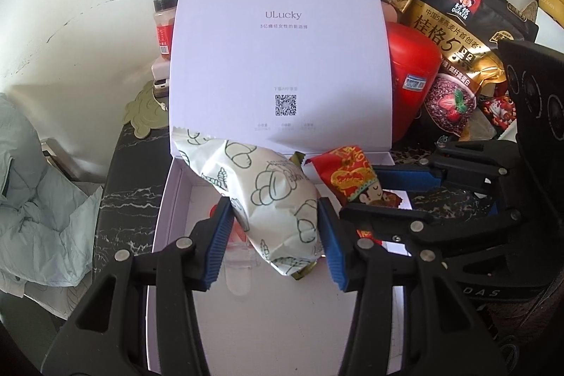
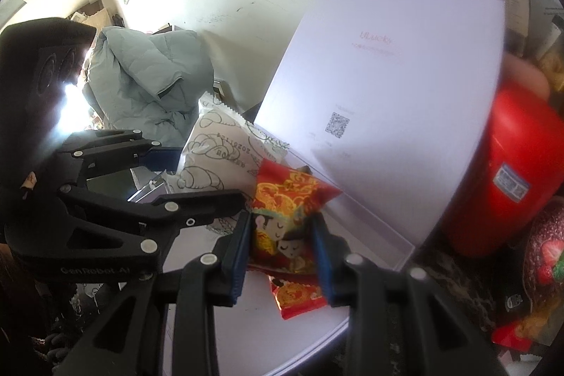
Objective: Organize objects
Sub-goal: 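Carry white bread bag with left gripper over white box while right gripper carries candy packet, then lower bread bag into white box and open left gripper while right gripper releases candy packet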
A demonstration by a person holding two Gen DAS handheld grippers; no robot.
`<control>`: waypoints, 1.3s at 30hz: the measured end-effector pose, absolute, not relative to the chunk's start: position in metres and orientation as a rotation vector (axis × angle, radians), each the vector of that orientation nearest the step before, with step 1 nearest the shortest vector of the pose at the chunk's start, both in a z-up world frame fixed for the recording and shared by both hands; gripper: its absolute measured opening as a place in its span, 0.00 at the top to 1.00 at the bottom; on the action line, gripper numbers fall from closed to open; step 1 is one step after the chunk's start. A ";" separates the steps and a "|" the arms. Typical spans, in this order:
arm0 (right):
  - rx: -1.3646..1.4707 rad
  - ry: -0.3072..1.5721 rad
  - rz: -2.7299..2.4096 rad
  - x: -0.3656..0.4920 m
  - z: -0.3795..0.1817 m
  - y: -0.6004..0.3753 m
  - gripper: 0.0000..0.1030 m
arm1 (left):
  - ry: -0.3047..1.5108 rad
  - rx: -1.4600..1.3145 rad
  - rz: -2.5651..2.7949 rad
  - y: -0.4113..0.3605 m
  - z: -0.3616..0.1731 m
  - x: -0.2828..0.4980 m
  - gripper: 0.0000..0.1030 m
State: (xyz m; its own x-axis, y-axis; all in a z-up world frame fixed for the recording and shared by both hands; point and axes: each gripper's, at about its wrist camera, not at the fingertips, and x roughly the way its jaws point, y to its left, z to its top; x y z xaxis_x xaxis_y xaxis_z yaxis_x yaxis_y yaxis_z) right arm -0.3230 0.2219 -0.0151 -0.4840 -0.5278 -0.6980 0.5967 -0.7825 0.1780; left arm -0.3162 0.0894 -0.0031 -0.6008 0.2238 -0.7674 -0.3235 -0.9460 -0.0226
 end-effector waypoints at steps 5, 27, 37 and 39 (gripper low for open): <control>1.048 0.111 -2.256 -0.331 -0.024 0.226 0.68 | 0.203 -1.199 2.552 0.094 -0.005 -0.324 0.55; 1.126 0.109 -2.283 -0.349 -0.045 0.227 0.66 | 0.303 -1.196 2.599 0.106 -0.010 -0.333 0.35; 1.112 0.116 -2.321 -0.340 -0.033 0.226 0.61 | 0.328 -1.198 2.680 0.100 0.001 -0.327 0.32; 1.108 0.114 -2.333 -0.337 -0.030 0.227 0.61 | 0.321 -1.206 2.679 0.099 0.003 -0.326 0.32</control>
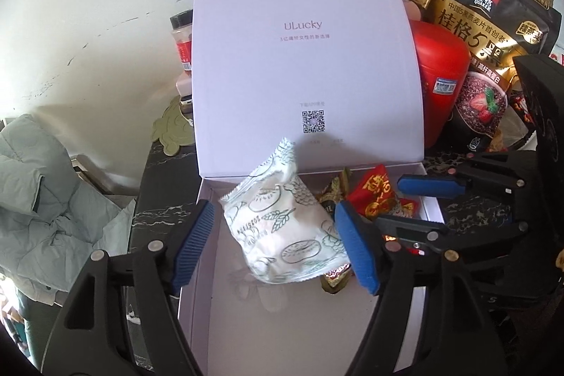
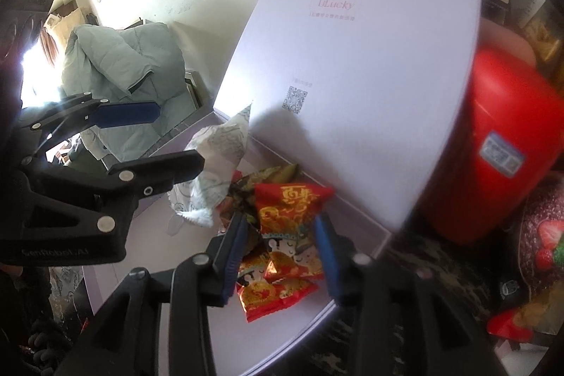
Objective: Organize objects
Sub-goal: 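Lower bread bag into white box and open left gripper while right gripper releases candy packet, then lift both grippers out of the white box and pull back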
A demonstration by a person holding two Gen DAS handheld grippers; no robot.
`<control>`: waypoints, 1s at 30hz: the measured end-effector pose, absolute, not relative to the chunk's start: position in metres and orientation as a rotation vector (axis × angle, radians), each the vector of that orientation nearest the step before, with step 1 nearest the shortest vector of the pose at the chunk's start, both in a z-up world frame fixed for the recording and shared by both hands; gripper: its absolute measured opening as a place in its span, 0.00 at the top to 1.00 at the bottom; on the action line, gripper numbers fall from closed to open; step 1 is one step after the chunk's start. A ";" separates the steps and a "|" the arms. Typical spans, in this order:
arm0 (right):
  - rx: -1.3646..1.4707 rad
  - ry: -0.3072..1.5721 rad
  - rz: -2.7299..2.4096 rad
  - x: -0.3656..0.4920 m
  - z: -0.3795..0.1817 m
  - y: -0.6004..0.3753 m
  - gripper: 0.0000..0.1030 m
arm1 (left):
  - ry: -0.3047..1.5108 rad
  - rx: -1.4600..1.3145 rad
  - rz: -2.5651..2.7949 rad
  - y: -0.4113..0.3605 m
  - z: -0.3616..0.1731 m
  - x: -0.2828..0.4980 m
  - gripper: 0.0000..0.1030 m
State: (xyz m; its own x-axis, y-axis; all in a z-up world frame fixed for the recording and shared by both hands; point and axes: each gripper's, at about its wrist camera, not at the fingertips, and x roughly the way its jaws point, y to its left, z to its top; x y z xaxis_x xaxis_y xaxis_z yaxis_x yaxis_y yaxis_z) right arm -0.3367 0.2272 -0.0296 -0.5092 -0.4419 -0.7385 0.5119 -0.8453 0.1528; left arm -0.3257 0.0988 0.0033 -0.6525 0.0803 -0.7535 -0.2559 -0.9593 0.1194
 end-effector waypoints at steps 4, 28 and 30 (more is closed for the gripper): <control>1.091 0.131 -2.355 -0.329 -0.019 0.229 0.58 | 0.305 -1.212 2.686 0.097 0.008 -0.320 0.32; 0.986 0.190 -2.464 -0.278 0.041 0.234 0.41 | 0.221 -1.150 2.792 0.081 0.056 -0.276 0.22; 0.977 0.192 -2.469 -0.273 0.046 0.234 0.38 | 0.211 -1.150 2.801 0.079 0.059 -0.271 0.21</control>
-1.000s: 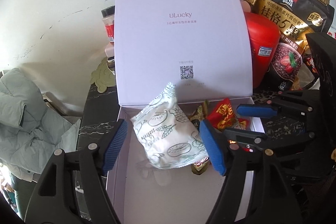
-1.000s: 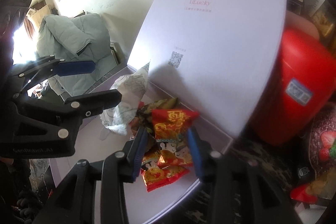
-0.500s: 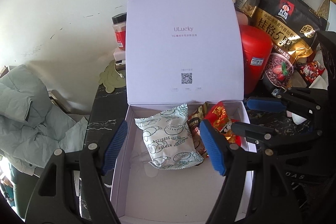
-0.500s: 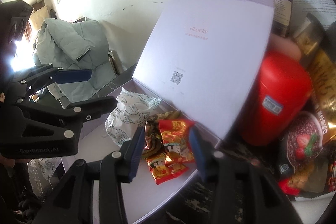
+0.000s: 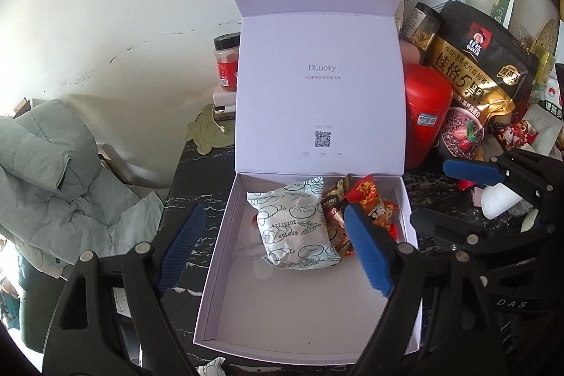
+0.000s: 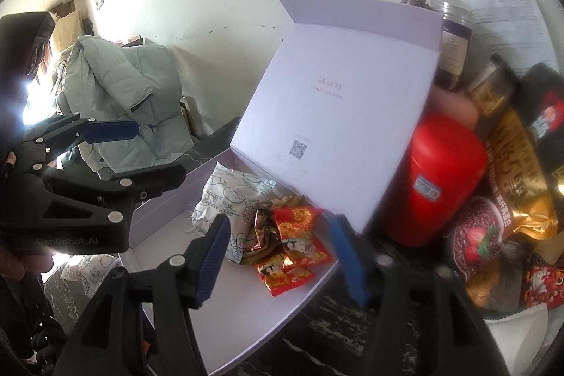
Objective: Organize objects
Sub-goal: 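Lift both grippers out of the white box and pull back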
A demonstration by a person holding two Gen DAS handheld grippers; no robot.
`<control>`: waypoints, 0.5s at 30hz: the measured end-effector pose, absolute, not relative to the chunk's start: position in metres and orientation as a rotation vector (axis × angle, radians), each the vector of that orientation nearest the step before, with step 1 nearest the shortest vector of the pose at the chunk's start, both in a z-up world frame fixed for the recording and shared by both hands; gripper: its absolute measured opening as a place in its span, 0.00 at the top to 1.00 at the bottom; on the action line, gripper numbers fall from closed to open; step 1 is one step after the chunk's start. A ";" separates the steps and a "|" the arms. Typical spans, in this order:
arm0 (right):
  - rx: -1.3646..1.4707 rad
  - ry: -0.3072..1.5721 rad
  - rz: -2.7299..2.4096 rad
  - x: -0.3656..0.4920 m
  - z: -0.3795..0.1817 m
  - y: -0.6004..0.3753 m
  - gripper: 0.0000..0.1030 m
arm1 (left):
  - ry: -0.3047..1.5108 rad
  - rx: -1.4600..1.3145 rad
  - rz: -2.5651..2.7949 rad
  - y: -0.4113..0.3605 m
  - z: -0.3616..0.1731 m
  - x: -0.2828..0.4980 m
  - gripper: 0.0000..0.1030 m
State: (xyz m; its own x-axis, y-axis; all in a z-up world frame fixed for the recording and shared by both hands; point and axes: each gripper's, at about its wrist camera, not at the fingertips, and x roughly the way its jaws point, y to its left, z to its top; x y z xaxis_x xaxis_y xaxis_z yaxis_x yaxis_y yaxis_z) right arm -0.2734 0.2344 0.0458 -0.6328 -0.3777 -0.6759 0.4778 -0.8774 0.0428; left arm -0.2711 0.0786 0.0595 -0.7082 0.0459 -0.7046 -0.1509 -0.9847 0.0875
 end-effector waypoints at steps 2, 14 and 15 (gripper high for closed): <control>0.970 0.198 -2.478 -0.267 0.051 0.234 0.36 | 0.206 -1.146 2.813 0.076 0.064 -0.266 0.20; 0.917 0.200 -2.512 -0.231 0.079 0.232 0.32 | 0.159 -1.066 2.888 0.062 0.094 -0.222 0.14; 0.907 0.205 -2.512 -0.227 0.082 0.231 0.32 | 0.155 -1.061 2.893 0.060 0.095 -0.219 0.14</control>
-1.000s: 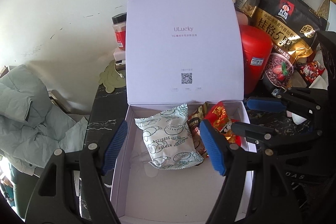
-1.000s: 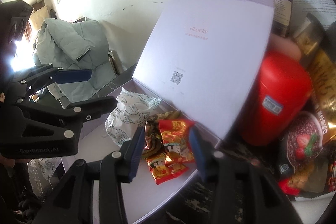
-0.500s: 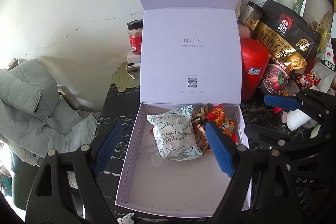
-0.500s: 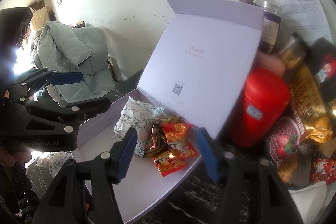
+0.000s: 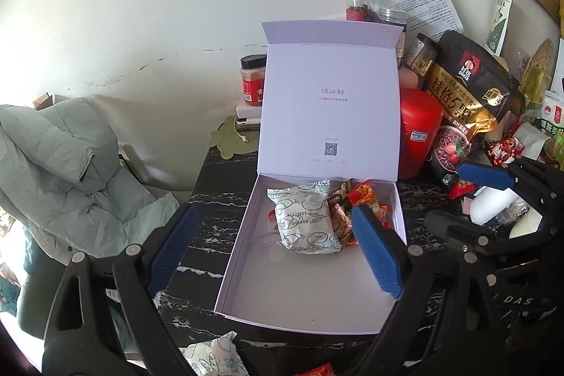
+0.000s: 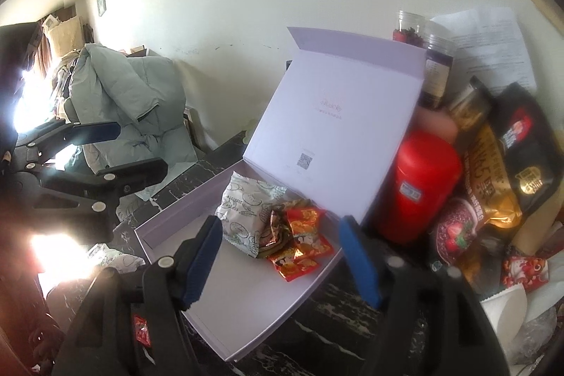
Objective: Organize objects
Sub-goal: 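Lift both grippers out of the white box and pull back, then move left gripper to second white bread bag while right gripper approaches red sauce packet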
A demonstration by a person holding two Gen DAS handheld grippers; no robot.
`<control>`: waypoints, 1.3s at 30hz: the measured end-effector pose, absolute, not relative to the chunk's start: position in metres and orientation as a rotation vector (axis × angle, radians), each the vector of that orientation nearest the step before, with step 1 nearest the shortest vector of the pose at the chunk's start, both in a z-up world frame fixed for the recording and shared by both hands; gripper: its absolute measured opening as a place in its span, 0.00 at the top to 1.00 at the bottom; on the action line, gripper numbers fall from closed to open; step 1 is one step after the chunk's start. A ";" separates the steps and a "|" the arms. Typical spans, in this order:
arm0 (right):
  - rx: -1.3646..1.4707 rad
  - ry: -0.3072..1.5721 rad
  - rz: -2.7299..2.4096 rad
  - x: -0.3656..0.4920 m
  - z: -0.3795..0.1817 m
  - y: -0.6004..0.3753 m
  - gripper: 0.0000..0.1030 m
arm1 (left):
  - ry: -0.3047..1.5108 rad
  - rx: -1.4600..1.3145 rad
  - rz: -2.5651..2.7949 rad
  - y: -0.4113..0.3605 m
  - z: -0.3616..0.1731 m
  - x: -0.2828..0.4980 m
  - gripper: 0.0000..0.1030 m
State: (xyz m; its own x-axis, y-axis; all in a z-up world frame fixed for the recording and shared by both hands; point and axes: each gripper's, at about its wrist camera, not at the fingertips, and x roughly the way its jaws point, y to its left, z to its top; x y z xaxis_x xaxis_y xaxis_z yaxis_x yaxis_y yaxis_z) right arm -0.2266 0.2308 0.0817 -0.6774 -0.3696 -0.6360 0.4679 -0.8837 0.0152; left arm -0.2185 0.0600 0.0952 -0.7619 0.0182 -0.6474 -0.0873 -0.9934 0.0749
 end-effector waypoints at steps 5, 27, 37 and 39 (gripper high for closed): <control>0.883 0.215 -2.510 -0.209 0.090 0.225 0.32 | 0.140 -1.055 2.925 0.050 0.102 -0.198 0.12; 0.830 0.249 -2.438 -0.136 0.091 0.189 0.32 | 0.052 -1.045 3.048 0.003 0.104 -0.107 0.09; 0.860 0.268 -2.372 -0.110 0.068 0.167 0.32 | 0.009 -1.113 3.073 -0.017 0.079 -0.073 0.09; 0.866 0.272 -2.361 -0.105 0.064 0.163 0.32 | -0.003 -1.125 3.077 -0.021 0.075 -0.066 0.09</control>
State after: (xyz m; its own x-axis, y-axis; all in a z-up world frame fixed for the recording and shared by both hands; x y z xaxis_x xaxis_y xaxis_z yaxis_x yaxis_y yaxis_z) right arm -0.1052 0.1631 0.0641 -0.6052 -0.4695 -0.6428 0.6032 -0.7975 0.0145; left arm -0.0664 -0.0207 0.0753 -0.7562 -0.1255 -0.6422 0.1266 -0.9910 0.0445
